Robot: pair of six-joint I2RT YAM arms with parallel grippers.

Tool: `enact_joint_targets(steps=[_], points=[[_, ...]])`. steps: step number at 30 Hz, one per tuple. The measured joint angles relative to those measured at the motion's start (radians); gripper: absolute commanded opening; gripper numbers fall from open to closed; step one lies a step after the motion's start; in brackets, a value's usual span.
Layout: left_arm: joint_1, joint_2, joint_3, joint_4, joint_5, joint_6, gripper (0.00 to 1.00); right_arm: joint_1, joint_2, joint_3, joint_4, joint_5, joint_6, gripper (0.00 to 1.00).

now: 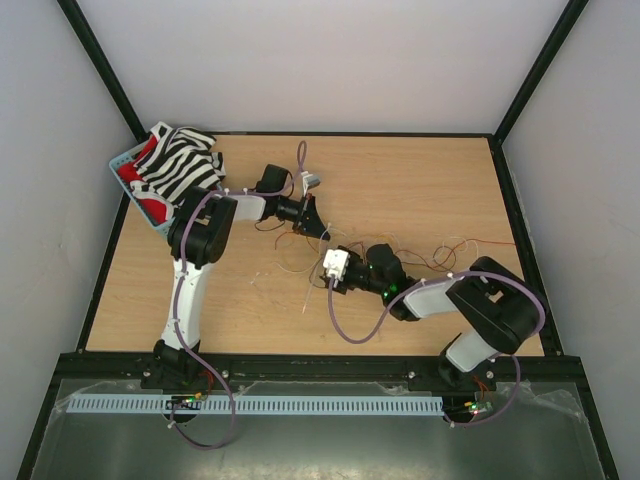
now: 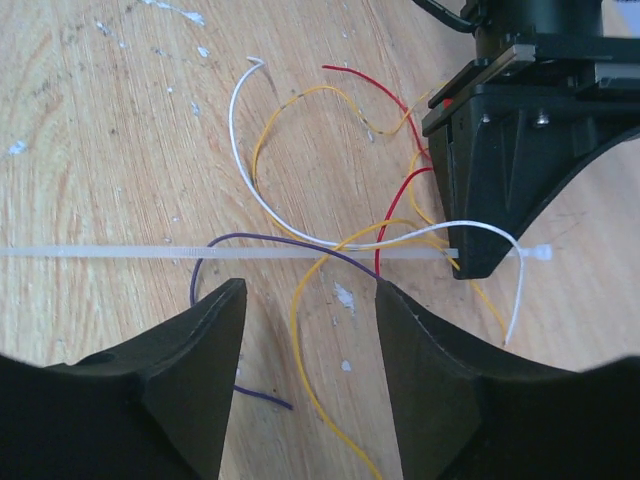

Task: Zip-tie the wires
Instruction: Tie the cable at the center of the board.

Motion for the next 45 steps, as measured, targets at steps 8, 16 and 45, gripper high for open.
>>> enact_joint_targets(steps=[8, 16, 45], points=[[0.002, 0.000, 0.006, -0.001, 0.014, -0.003, 0.00, 0.131, 0.062, -0.108, 0.172, 0.141, -0.237, 0.84], [0.002, 0.000, 0.015, -0.010, 0.014, -0.003, 0.00, 0.177, 0.129, -0.126, 0.326, 0.224, -0.360, 0.77], [0.002, 0.000, 0.017, -0.029, 0.010, -0.003, 0.00, 0.281, 0.294, -0.069, 0.433, 0.307, -0.547, 0.67]])
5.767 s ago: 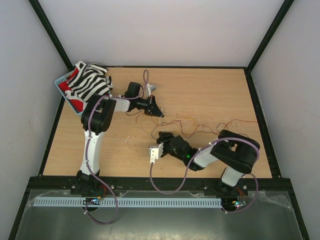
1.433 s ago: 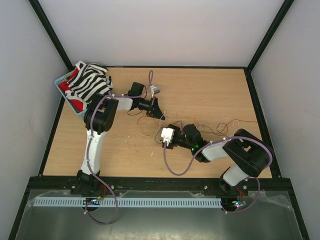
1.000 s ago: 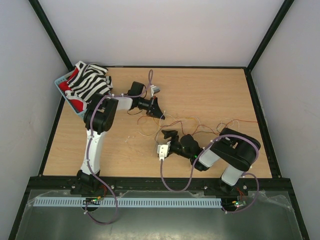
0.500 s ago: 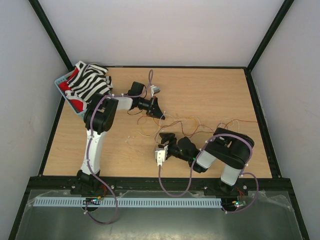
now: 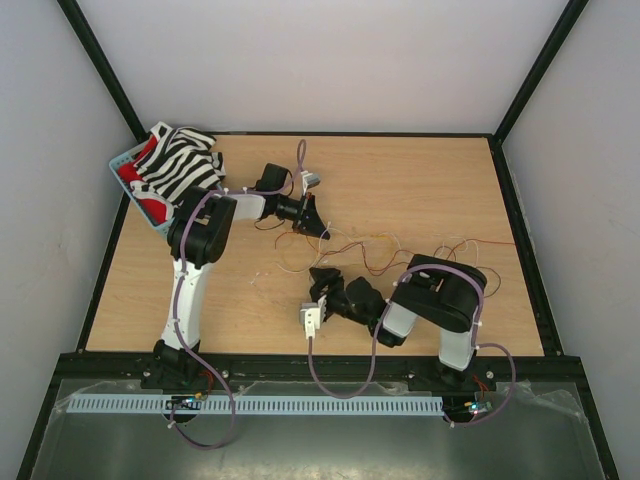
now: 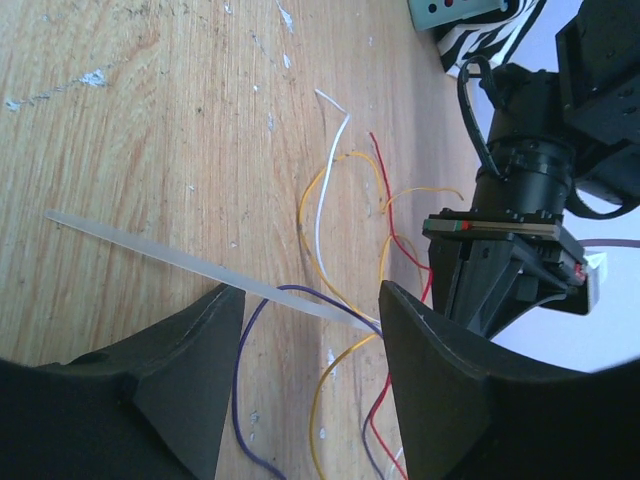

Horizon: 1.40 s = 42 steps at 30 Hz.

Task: Zip-tie the wires
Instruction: Tie the cable at the center of the board.

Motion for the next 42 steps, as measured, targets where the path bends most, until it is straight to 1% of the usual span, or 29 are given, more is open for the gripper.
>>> enact_joint_targets(steps=[5, 12, 17, 21, 26, 31, 33, 37, 42], points=[[0.000, 0.000, 0.000, 0.000, -0.001, 0.000, 0.00, 0.006, 0.042, 0.008, 0.040, 0.030, -0.076, 0.63], [0.000, 0.000, 0.000, -0.003, -0.004, 0.000, 0.00, 0.007, 0.060, 0.031, 0.021, 0.051, -0.158, 0.59], [0.000, 0.000, 0.000, -0.006, -0.004, 0.000, 0.00, 0.008, 0.075, 0.052, 0.004, 0.054, -0.193, 0.52], [-0.002, 0.000, 0.000, -0.007, -0.005, 0.000, 0.00, 0.019, 0.077, 0.054, -0.009, 0.055, -0.198, 0.43], [-0.002, 0.000, 0.000, -0.008, -0.005, 0.000, 0.00, 0.037, 0.084, 0.054, -0.020, 0.049, -0.186, 0.27], [-0.002, 0.000, 0.000, -0.008, -0.004, 0.000, 0.00, 0.040, 0.084, 0.055, -0.027, 0.041, -0.136, 0.06], [-0.002, 0.001, 0.000, -0.011, -0.004, 0.000, 0.00, 0.040, 0.076, 0.058, -0.040, 0.040, -0.108, 0.00], [-0.003, 0.000, 0.000, -0.018, -0.004, 0.001, 0.00, 0.040, 0.046, 0.079, -0.079, 0.036, -0.048, 0.00], [-0.005, 0.000, 0.000, -0.023, -0.004, 0.003, 0.00, 0.029, -0.023, 0.109, -0.180, 0.013, 0.052, 0.00]])
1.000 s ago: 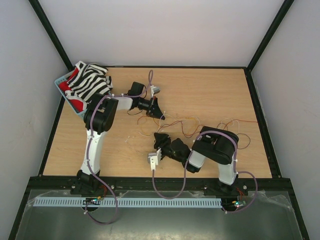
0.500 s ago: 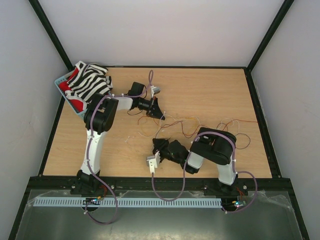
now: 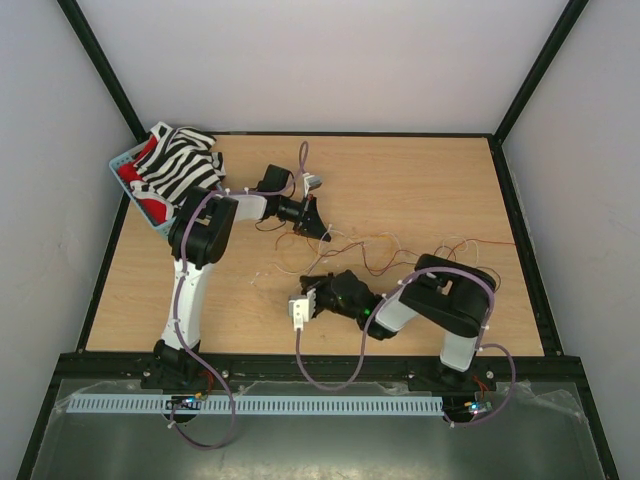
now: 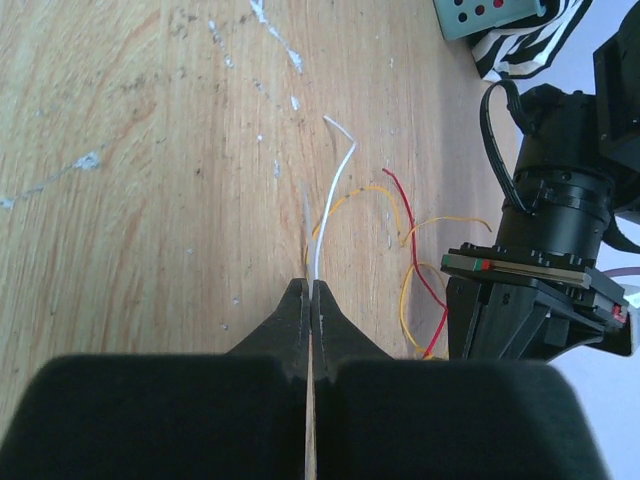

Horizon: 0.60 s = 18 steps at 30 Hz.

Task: Zip-tie the wires
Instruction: Tie the cable at the center of the board.

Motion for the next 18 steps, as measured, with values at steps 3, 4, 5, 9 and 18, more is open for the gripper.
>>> enact_joint_targets(steps=[3, 4, 5, 9, 18], points=[[0.000, 0.000, 0.000, 0.000, 0.000, 0.006, 0.00, -0.028, -0.051, 0.031, -0.102, -0.036, 0.072, 0.00], [-0.001, 0.000, 0.000, 0.000, 0.000, 0.009, 0.00, -0.043, -0.069, 0.051, -0.150, -0.055, 0.102, 0.00], [-0.001, 0.000, 0.000, 0.000, 0.000, 0.013, 0.00, -0.058, -0.080, 0.069, -0.183, -0.074, 0.128, 0.00], [0.000, 0.000, 0.000, 0.000, 0.000, 0.025, 0.00, -0.117, -0.109, 0.136, -0.301, -0.130, 0.241, 0.00], [0.000, -0.034, -0.001, -0.005, -0.015, 0.079, 0.00, -0.208, -0.113, 0.153, -0.417, -0.225, 0.494, 0.00]])
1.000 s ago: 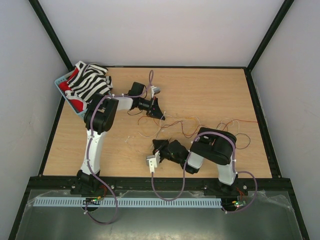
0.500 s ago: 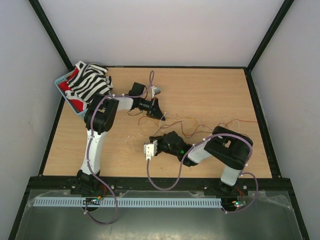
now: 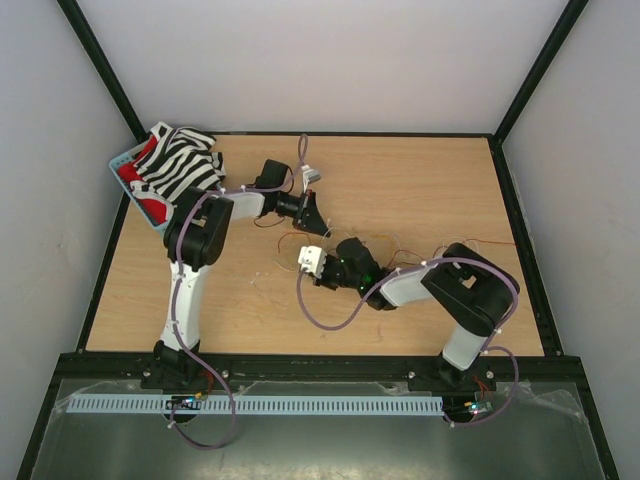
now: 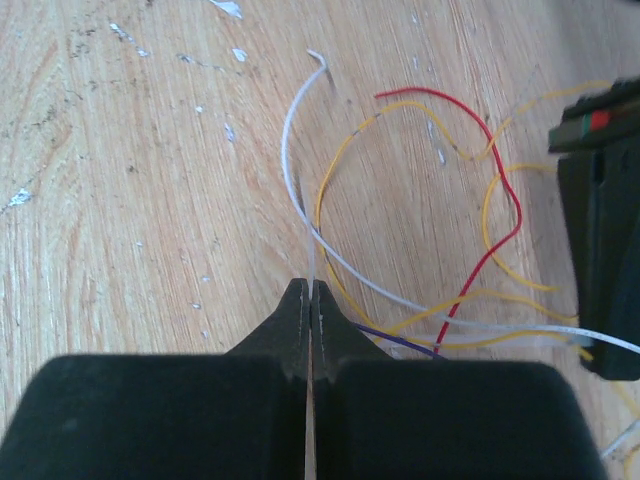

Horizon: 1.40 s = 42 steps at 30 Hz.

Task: Zip-tie the wires
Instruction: Tie the cable at the center of the board.

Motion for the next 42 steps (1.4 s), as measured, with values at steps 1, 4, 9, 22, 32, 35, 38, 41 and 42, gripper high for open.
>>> enact_joint_targets(steps=[1, 4, 9, 22, 32, 35, 38, 41, 42], points=[[0.000, -0.009, 0.000, -0.001, 0.000, 0.007, 0.00, -0.012, -0.002, 0.000, -0.007, -0.014, 0.024, 0.00], [0.000, -0.042, -0.003, -0.001, -0.001, 0.034, 0.00, -0.053, -0.009, 0.003, -0.017, -0.061, 0.096, 0.00], [-0.007, -0.099, -0.040, -0.002, -0.012, 0.099, 0.00, -0.117, -0.024, 0.023, -0.033, -0.145, 0.223, 0.00], [-0.042, -0.222, -0.159, -0.002, -0.104, 0.309, 0.00, -0.235, -0.032, 0.054, -0.079, -0.346, 0.484, 0.00], [-0.053, -0.331, -0.267, 0.041, -0.225, 0.425, 0.00, -0.314, -0.045, 0.073, -0.149, -0.504, 0.580, 0.00], [-0.056, -0.365, -0.309, 0.076, -0.253, 0.455, 0.00, -0.319, -0.044, 0.093, -0.188, -0.539, 0.583, 0.00], [-0.063, -0.396, -0.349, 0.113, -0.278, 0.483, 0.00, -0.322, -0.039, 0.122, -0.217, -0.573, 0.583, 0.00], [-0.071, -0.426, -0.384, 0.144, -0.304, 0.513, 0.00, -0.333, -0.039, 0.137, -0.240, -0.603, 0.582, 0.00], [-0.072, -0.436, -0.395, 0.156, -0.311, 0.523, 0.00, -0.338, -0.039, 0.139, -0.247, -0.610, 0.580, 0.00]])
